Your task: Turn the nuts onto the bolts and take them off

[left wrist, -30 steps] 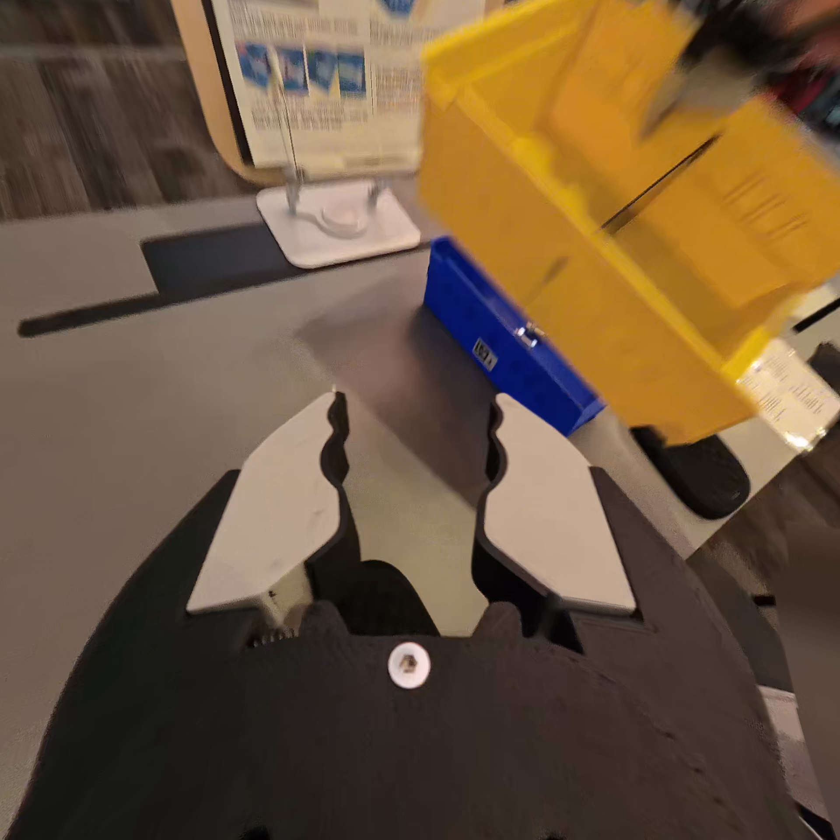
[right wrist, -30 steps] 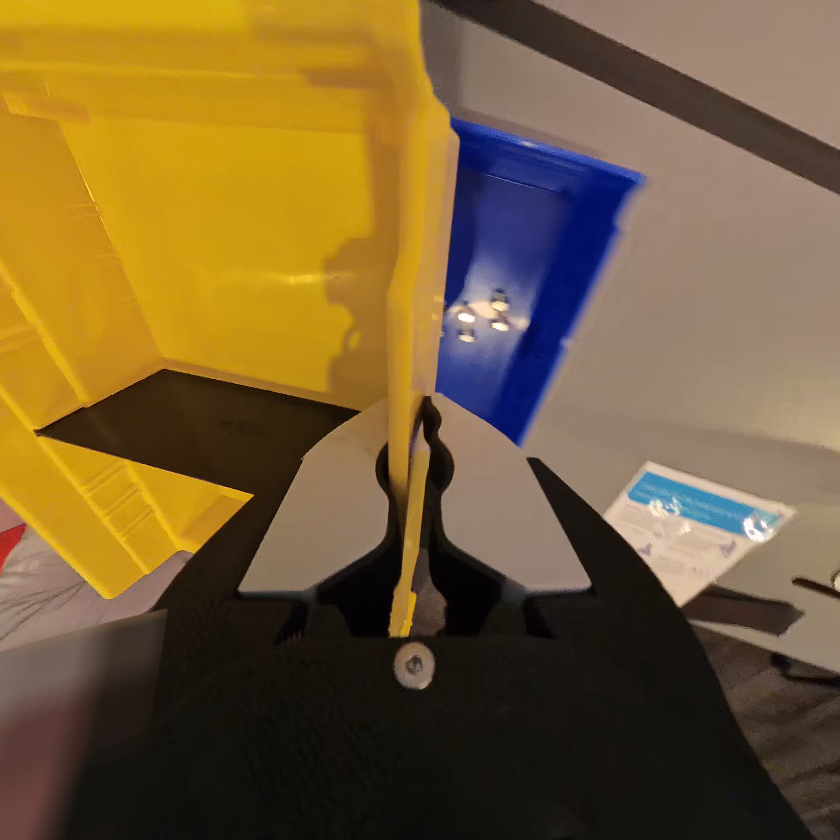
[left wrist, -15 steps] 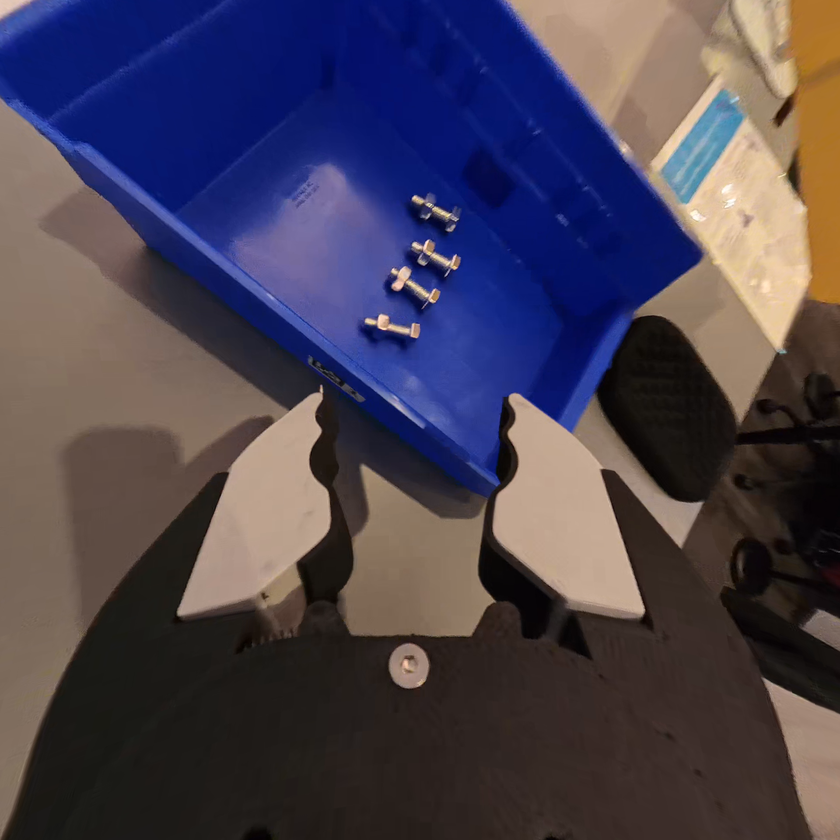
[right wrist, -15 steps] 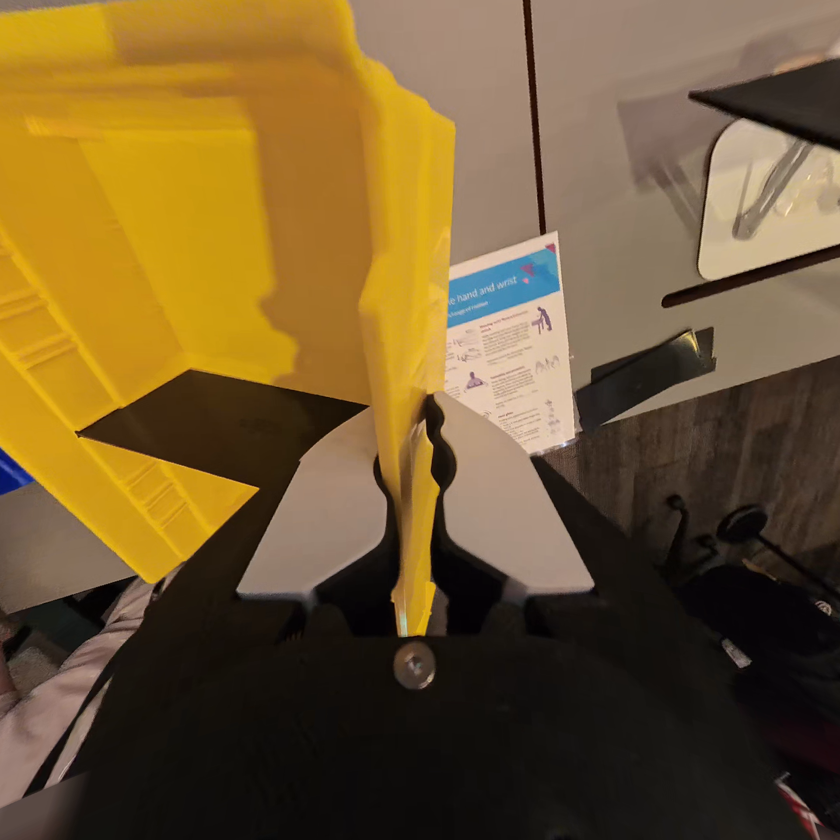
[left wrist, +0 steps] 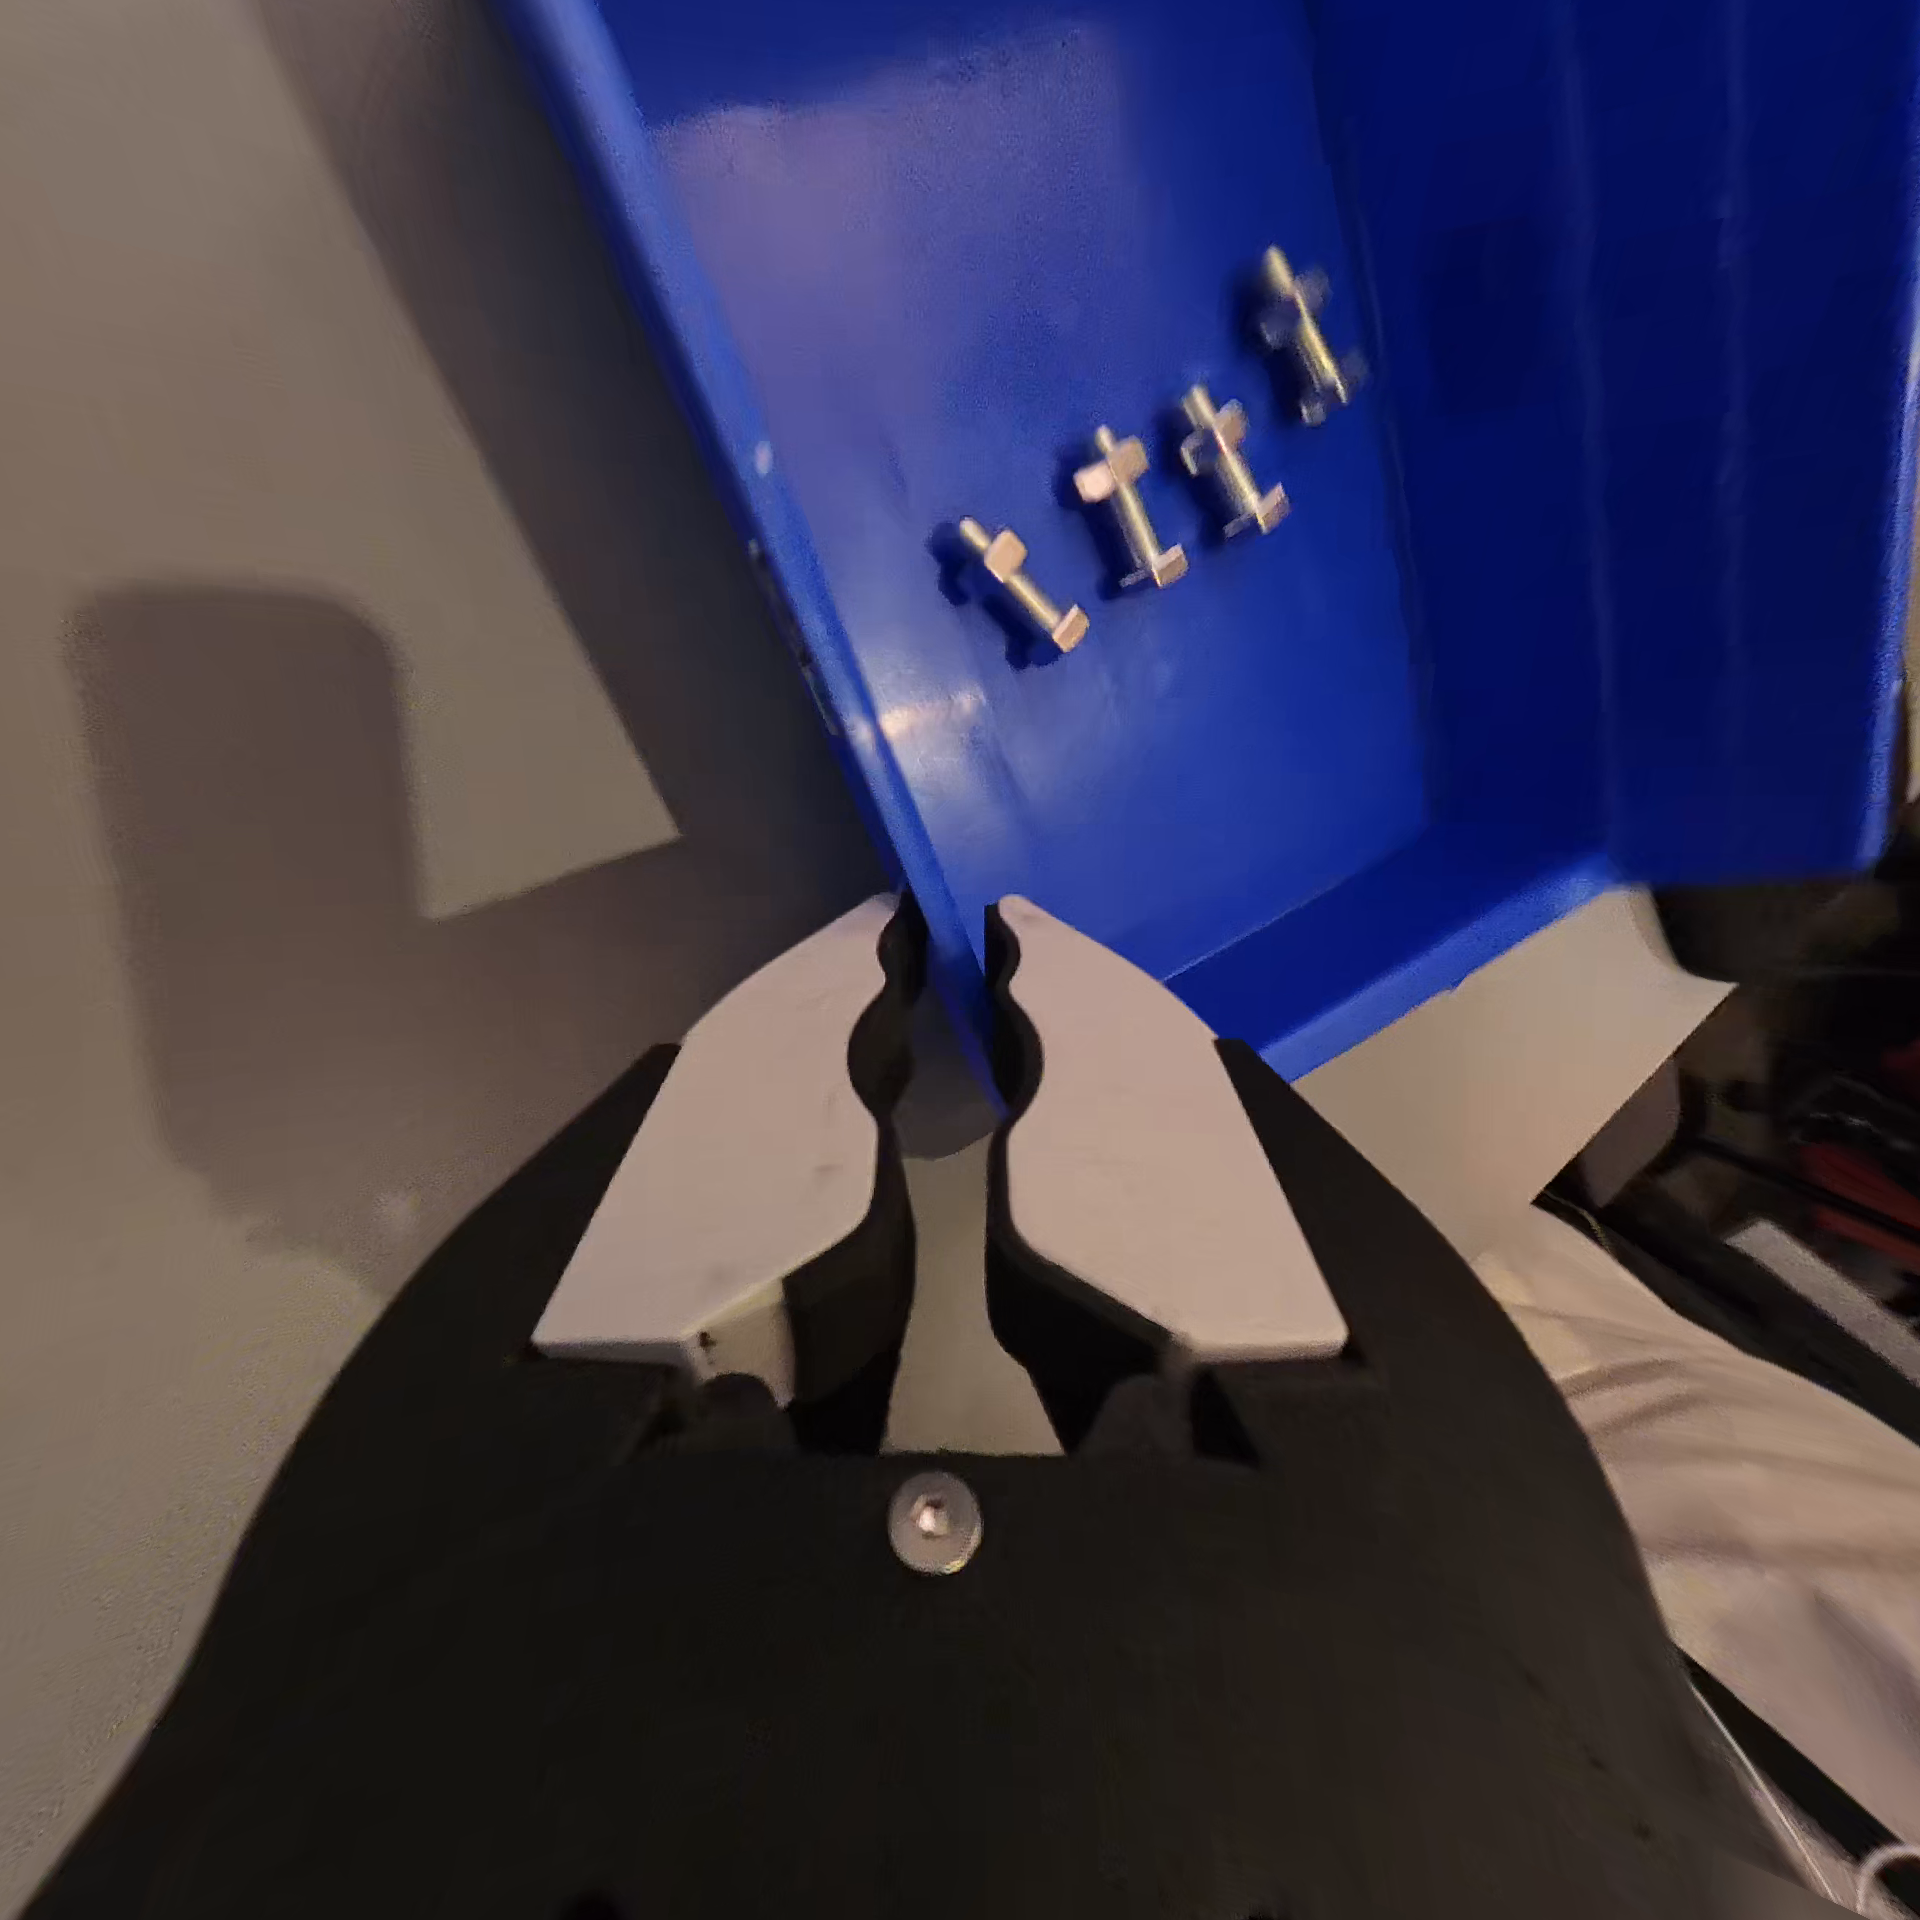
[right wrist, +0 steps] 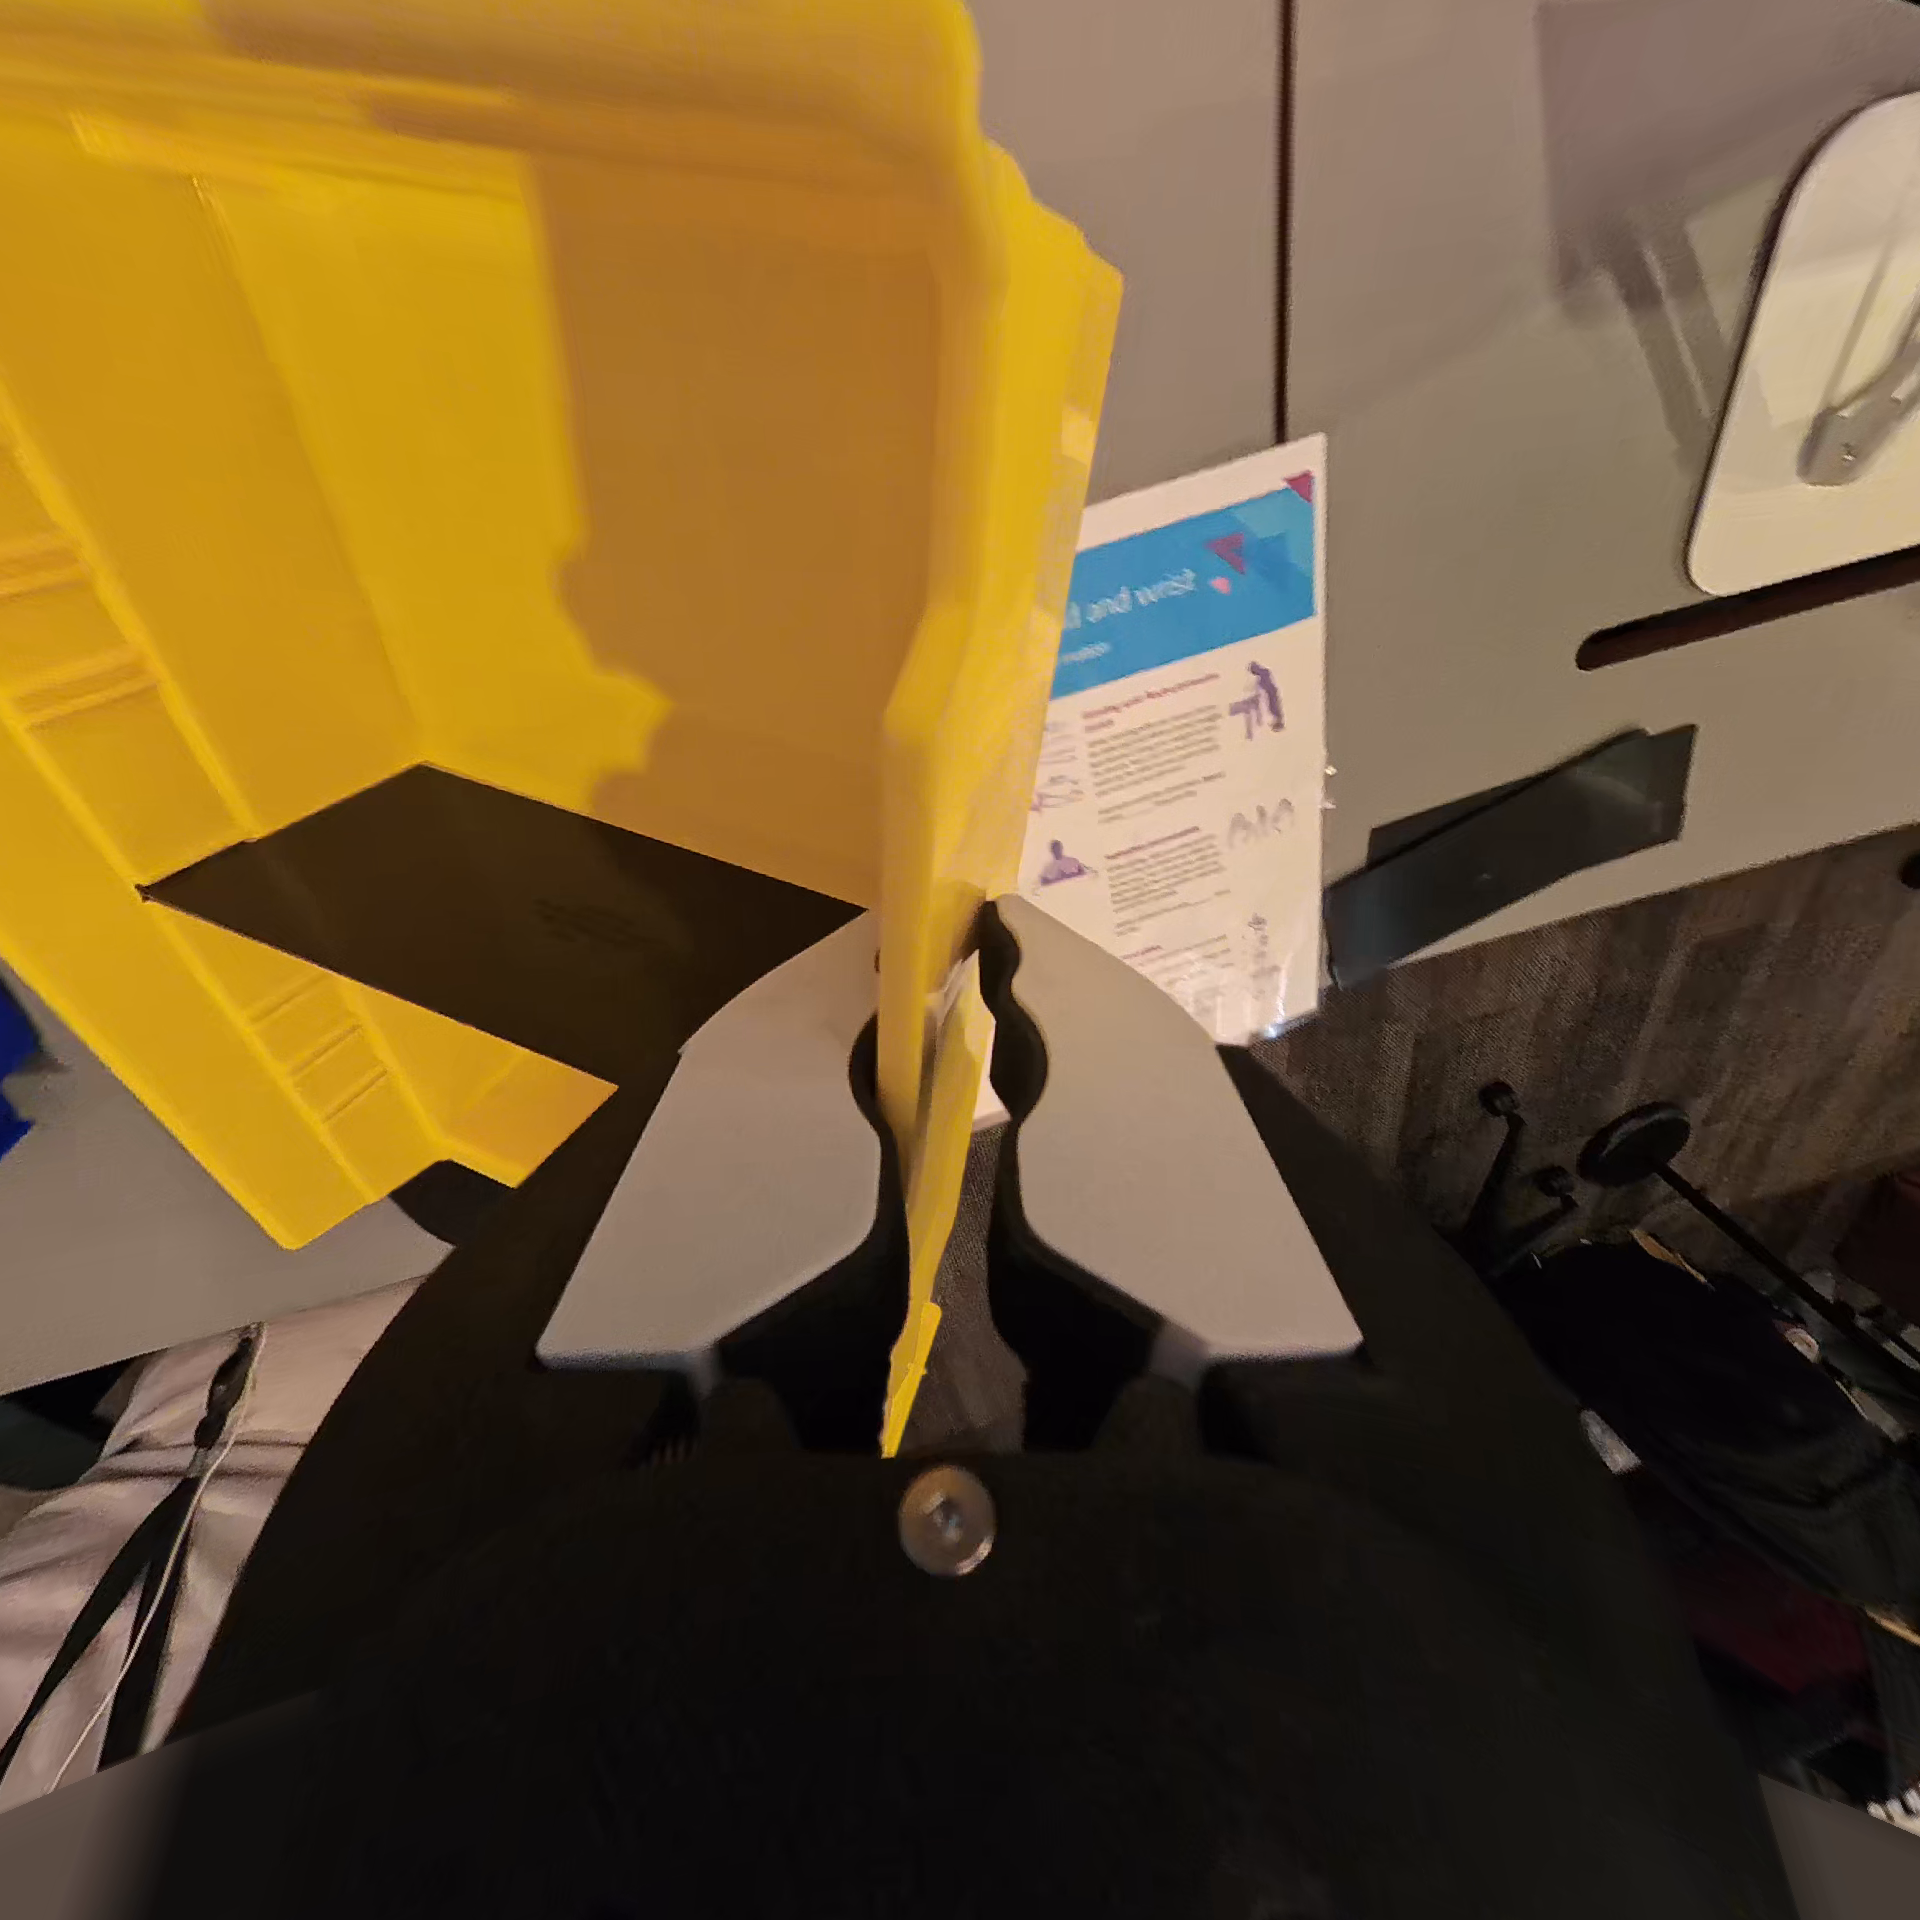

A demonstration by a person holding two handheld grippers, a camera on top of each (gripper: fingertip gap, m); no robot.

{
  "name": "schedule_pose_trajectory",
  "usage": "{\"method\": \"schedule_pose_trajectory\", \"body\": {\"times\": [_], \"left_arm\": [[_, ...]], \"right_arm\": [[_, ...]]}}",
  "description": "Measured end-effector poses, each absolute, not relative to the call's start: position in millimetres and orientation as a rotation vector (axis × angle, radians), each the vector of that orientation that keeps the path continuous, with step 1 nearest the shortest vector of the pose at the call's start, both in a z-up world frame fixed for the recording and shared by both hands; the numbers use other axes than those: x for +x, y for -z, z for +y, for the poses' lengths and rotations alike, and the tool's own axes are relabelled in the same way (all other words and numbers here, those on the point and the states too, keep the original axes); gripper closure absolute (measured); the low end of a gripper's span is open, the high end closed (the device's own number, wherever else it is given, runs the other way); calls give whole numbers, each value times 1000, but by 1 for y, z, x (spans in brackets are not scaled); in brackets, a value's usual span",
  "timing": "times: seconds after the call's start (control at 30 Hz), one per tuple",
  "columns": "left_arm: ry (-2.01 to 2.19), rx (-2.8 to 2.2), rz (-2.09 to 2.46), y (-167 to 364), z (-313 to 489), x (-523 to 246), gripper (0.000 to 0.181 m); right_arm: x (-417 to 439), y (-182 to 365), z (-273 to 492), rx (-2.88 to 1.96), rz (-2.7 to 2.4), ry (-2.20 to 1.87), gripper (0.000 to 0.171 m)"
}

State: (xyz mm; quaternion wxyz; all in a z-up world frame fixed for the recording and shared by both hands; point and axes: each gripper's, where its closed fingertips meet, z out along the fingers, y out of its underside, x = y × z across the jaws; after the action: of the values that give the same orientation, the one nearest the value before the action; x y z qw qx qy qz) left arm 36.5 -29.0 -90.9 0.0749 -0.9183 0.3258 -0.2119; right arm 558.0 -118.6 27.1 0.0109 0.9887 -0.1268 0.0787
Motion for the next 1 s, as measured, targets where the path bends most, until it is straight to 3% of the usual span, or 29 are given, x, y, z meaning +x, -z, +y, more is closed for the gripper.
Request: {"method": "schedule_pose_trajectory", "body": {"times": [0.53, 0.8, 1.0], "left_arm": [[855, -2728, 201, 87, 20, -171, 167], [773, -2668, -44, 86, -1, -270, 168], [629, -2680, 39, 86, -3, -286, 170]], "right_arm": [[432, 65, -21, 3126, -141, 325, 157], [452, 93, 15, 3185, -117, 227, 161], [469, 108, 14, 3138, -43, 154, 163]]}}
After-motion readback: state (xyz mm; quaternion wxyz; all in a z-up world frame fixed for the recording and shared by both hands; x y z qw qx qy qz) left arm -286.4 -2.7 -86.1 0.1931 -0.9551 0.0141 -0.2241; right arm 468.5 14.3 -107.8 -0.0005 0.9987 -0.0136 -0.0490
